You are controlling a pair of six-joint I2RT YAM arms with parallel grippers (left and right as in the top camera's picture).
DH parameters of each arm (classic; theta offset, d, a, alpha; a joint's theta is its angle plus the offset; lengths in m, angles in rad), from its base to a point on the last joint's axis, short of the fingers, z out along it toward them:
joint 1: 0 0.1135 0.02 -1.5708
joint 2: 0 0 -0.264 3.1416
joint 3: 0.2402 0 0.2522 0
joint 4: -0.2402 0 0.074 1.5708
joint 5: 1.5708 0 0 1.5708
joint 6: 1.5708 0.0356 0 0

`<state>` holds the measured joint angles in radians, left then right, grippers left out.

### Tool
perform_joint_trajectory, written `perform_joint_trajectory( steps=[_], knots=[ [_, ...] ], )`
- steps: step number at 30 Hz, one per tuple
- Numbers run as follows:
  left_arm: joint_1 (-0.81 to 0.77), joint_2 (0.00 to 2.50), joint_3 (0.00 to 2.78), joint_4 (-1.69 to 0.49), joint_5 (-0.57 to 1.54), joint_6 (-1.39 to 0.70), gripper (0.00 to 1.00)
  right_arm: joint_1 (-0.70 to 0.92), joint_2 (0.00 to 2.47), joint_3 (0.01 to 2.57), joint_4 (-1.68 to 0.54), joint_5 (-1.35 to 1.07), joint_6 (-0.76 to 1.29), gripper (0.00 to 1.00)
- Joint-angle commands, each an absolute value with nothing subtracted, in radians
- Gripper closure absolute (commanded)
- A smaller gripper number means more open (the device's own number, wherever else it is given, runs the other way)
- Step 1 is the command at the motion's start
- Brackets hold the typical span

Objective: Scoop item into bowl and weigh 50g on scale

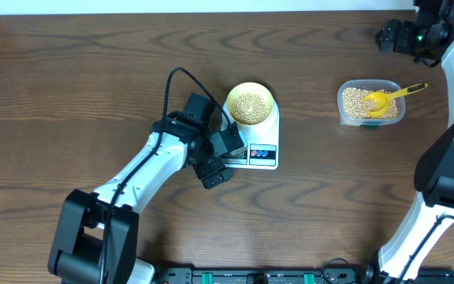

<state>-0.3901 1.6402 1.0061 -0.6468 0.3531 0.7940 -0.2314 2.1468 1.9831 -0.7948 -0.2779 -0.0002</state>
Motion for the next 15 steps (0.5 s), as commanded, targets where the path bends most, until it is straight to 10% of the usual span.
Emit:
perform_joint_trajectory(
  steps=[1,15],
  knots=[
    [-0.392,1.647,0.999,-0.649,0.349,0.811,0.02,-0.232,2.160,2.000,-0.797,-0.291,0.006,0.01],
    [-0.392,1.647,1.000,-0.627,0.216,0.811,0.02,-0.232,2.160,2.000,-0.797,-0.291,0.006,0.01]
  ],
)
